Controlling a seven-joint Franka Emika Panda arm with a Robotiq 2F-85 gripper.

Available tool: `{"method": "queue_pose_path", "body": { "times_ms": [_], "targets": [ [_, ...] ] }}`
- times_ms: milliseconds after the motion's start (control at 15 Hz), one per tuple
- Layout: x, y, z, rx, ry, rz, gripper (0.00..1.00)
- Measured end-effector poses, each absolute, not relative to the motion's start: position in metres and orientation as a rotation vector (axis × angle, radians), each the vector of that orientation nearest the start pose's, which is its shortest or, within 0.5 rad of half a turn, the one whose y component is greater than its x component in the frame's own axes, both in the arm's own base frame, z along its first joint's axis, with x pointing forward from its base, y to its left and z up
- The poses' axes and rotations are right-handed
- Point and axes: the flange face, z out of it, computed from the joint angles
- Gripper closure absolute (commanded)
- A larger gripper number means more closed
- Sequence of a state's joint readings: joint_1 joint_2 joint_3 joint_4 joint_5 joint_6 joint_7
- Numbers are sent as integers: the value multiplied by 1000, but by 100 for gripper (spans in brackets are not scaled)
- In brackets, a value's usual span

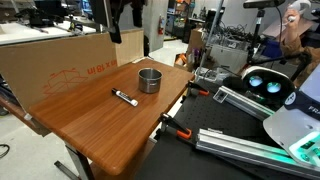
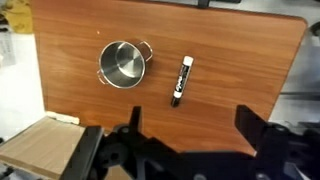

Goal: Pick up the marker and put it in the bowl

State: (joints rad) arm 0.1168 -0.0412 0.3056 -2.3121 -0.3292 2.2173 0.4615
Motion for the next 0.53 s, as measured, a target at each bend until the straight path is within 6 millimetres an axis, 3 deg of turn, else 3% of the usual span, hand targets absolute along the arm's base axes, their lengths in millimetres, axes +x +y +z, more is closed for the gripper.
{"method": "queue_pose_path", "body": {
  "times_ms": [533],
  "targets": [
    [493,164,289,-3290,-296,-238,0]
  ]
}}
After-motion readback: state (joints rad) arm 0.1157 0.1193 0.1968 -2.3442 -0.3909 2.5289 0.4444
